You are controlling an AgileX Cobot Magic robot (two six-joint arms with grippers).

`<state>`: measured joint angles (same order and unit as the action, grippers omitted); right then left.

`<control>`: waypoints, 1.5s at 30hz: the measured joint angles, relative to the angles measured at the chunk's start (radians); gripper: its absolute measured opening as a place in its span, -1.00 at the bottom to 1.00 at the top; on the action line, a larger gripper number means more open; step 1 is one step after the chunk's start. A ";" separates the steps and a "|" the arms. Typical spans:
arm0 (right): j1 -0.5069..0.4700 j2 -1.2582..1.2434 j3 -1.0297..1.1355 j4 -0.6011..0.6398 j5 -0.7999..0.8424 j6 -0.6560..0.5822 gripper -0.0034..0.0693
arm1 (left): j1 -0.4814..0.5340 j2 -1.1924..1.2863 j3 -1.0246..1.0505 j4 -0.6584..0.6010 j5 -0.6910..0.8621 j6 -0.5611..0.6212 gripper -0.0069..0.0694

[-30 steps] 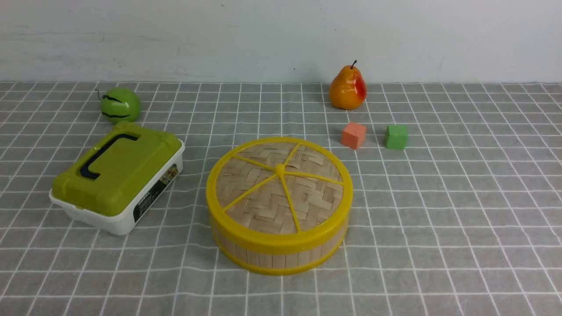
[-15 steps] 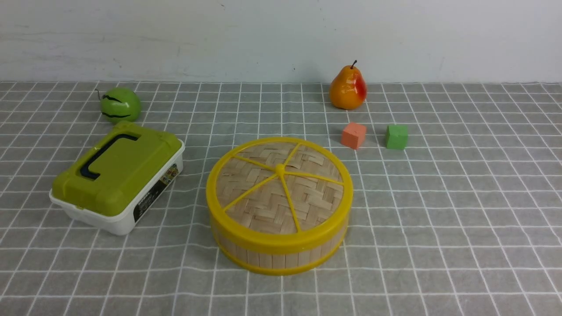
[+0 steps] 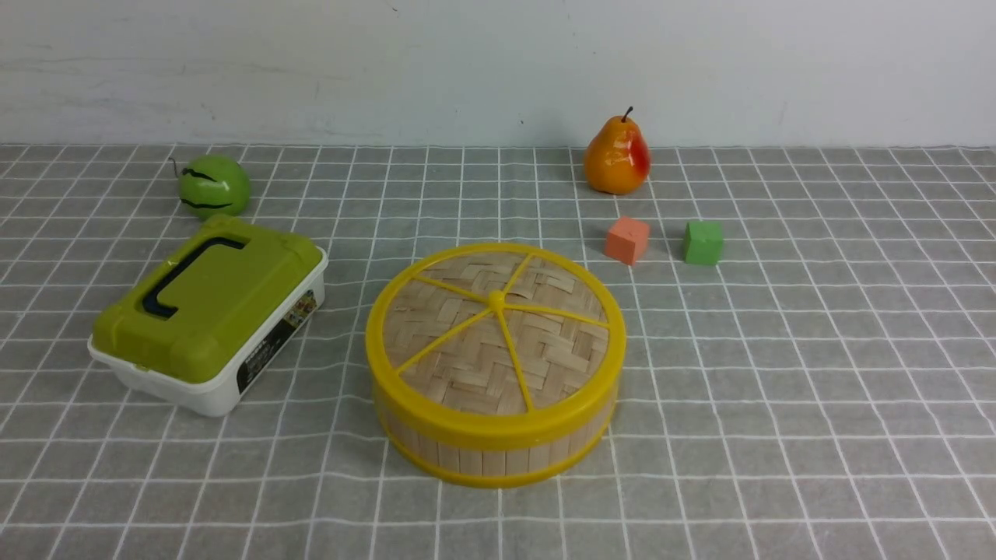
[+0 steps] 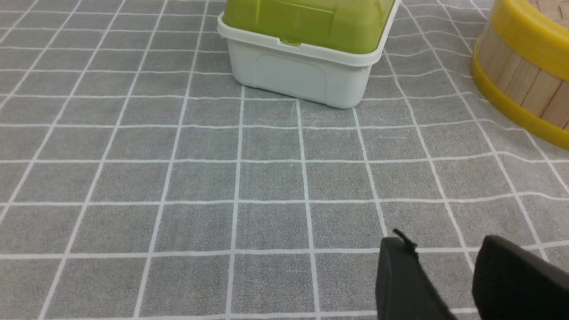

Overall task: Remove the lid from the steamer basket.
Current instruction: Use the right arm to lift the lid of the steamer

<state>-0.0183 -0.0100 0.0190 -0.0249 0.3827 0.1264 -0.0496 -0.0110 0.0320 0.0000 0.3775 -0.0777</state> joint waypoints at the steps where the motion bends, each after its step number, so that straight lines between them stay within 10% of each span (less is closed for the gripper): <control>1: 0.000 0.000 0.000 0.000 0.000 0.000 -0.24 | 0.000 0.000 0.000 0.000 0.000 0.000 -0.19; 34: 0.000 0.000 0.000 0.009 0.000 0.002 -0.24 | -0.028 0.000 0.000 0.000 0.002 0.000 -0.19; 45: 0.000 0.000 0.007 0.601 -0.009 0.347 -0.24 | -0.028 0.000 0.000 0.000 0.002 0.000 -0.19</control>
<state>-0.0183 -0.0100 0.0264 0.5766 0.3738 0.4738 -0.0772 -0.0110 0.0320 0.0000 0.3798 -0.0777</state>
